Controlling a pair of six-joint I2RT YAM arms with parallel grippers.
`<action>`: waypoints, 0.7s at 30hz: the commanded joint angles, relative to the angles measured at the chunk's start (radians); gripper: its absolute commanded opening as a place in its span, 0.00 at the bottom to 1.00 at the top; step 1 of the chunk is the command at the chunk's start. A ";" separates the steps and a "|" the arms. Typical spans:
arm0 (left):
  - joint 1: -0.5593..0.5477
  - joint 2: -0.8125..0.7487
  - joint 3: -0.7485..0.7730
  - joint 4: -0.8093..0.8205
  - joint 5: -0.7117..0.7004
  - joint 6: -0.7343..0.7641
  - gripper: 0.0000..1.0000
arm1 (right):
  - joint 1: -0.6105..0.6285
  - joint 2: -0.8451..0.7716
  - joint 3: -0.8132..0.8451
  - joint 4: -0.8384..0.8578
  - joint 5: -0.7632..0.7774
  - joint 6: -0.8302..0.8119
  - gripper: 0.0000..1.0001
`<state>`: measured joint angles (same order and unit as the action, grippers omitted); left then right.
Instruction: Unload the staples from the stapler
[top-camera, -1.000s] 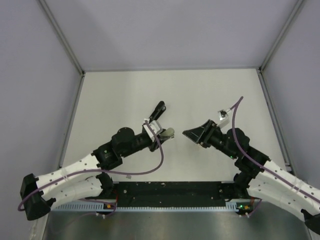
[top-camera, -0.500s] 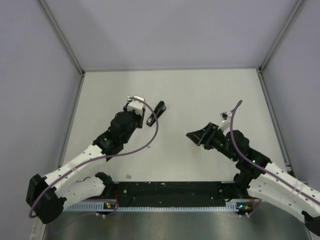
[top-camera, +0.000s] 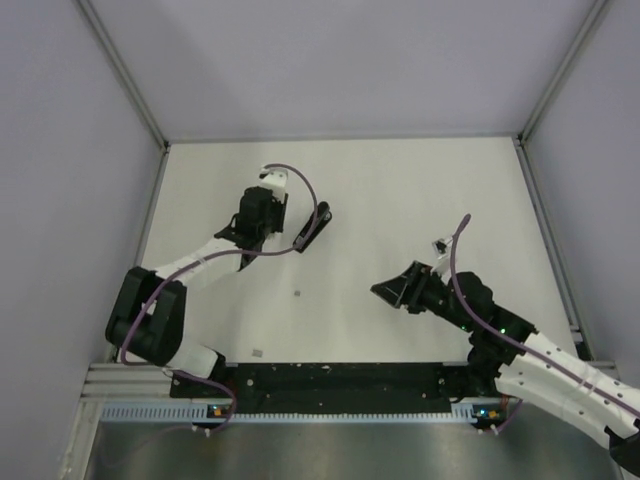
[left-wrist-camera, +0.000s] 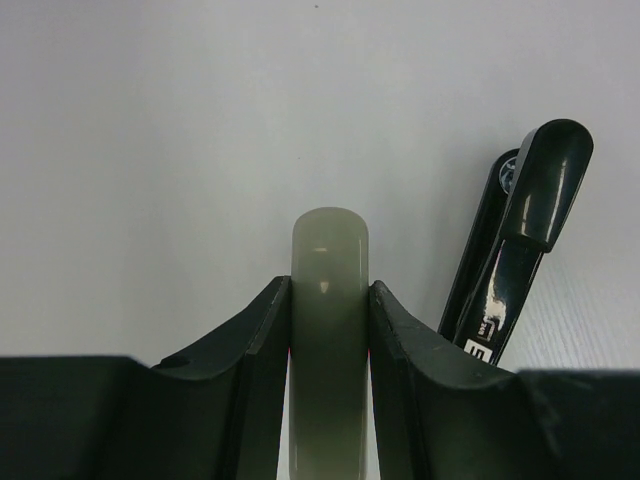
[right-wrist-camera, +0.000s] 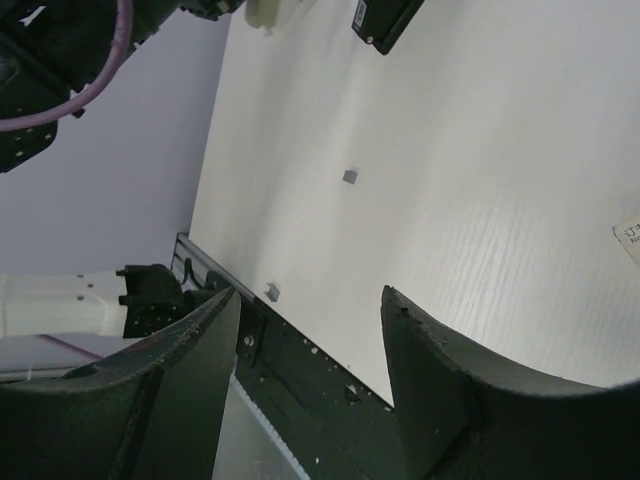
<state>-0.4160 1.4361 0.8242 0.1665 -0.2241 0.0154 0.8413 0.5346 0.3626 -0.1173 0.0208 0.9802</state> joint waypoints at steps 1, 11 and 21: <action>0.028 0.082 0.059 0.149 0.091 -0.012 0.00 | -0.004 -0.042 -0.004 0.035 -0.047 -0.008 0.59; 0.060 0.233 0.183 0.095 0.134 -0.095 0.22 | -0.002 -0.143 -0.019 -0.044 -0.059 -0.014 0.60; 0.074 0.406 0.443 -0.272 0.190 -0.150 0.36 | -0.004 -0.170 -0.024 -0.079 -0.059 -0.005 0.61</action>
<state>-0.3550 1.7924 1.1538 0.0498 -0.0750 -0.0994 0.8413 0.3748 0.3401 -0.1932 -0.0299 0.9787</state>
